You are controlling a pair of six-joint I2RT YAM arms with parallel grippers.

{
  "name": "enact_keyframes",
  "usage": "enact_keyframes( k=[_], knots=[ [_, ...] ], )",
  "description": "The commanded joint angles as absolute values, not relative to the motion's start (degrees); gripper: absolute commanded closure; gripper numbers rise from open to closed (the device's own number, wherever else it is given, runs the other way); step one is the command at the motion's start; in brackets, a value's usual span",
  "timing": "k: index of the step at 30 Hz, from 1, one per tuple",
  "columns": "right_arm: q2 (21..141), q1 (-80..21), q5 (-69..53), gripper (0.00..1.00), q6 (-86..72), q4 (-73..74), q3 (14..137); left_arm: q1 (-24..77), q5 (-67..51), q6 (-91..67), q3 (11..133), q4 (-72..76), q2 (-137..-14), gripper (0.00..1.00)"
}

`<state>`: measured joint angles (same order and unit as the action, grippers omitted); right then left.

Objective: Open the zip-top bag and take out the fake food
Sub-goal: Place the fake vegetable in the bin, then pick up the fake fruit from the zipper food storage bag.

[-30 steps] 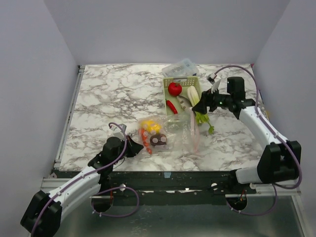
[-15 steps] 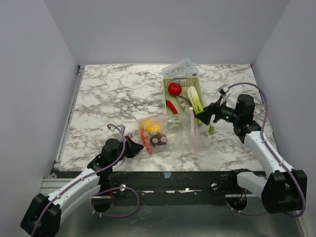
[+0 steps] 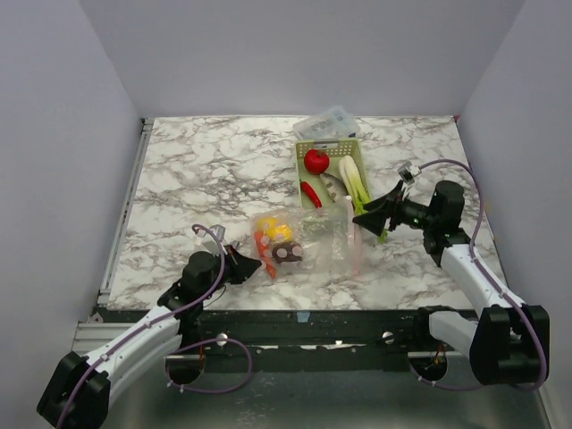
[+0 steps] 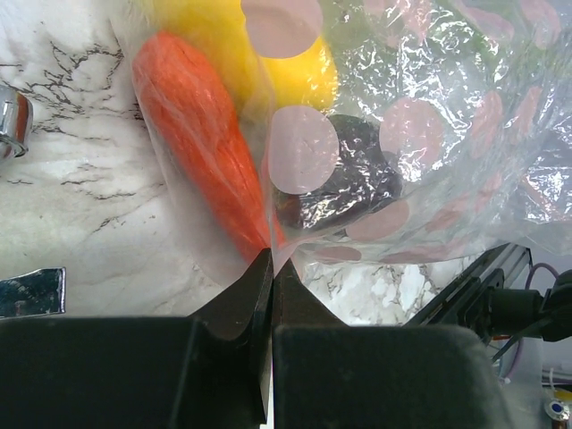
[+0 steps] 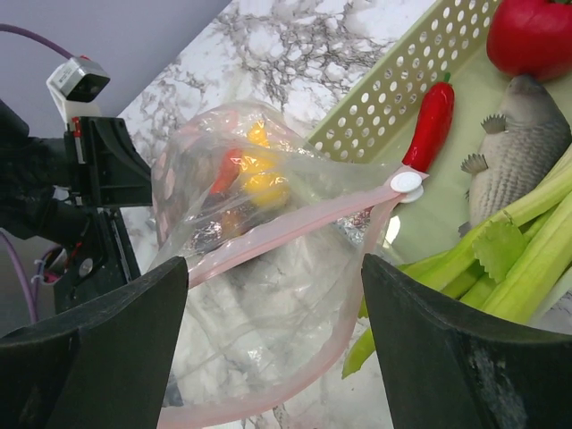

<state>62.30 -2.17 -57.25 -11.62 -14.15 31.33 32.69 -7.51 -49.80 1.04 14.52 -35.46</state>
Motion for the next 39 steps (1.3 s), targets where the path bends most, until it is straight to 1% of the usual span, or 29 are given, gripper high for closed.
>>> enact_keyframes(
  k=[1,4,7,12,13,15,17,18,19,23,30,39],
  knots=[
    [61.05,-0.43,-64.77,0.2,-12.89,-16.95,32.2,32.43,-8.7,-51.11,-1.43,17.22,-34.04,1.0],
    [60.32,2.39,-66.97,0.24,-8.59,-13.62,33.05,32.43,-8.61,-52.25,-1.71,17.47,-33.18,1.0],
    [59.82,3.62,-65.49,0.3,-1.96,-6.69,33.89,32.43,-8.53,-53.38,-2.44,18.01,-32.2,1.0],
    [59.63,4.76,-65.45,0.32,-0.61,-5.09,31.17,32.38,-7.65,-55.46,-3.97,19.51,-30.38,1.0],
    [59.74,4.81,-66.67,0.33,1.0,-5.86,30.14,32.43,-7.49,-55.83,-4.2,19.87,-30.19,1.0],
    [60.8,4.77,-71.32,0.34,-0.65,-10.15,27.82,32.43,-7.47,-56.48,-4.58,20.68,-29.81,1.0],
    [62.12,4.66,-74.68,0.35,-7.82,-18.48,25.04,32.43,-7.54,-57.01,-4.6,21.16,-29.7,1.0],
    [63.0,4.55,-74.96,0.35,-11.55,-23.67,23.79,32.4,-7.62,-57.13,-4.65,21.37,-29.75,1.0],
    [63.84,4.09,-74.61,0.36,-13.87,-25.89,23.25,32.37,-7.65,-57.36,-4.65,21.67,-29.8,1.0],
    [66.97,0.07,-73.35,0.37,-12.98,-24.8,24.45,32.43,-7.9,-58.2,-4.98,23.27,-30.82,1.0],
    [70.96,-10.35,-70.38,0.38,-10.64,-25.84,25.89,32.43,-9.09,-59.58,-6.26,27.58,-34.42,1.0],
    [84.9,-19.86,-67.07,0.4,-15.14,-26.18,33.55,32.43,-11.32,-60.64,-5.99,35.11,-41.39,1.0]
  ],
)
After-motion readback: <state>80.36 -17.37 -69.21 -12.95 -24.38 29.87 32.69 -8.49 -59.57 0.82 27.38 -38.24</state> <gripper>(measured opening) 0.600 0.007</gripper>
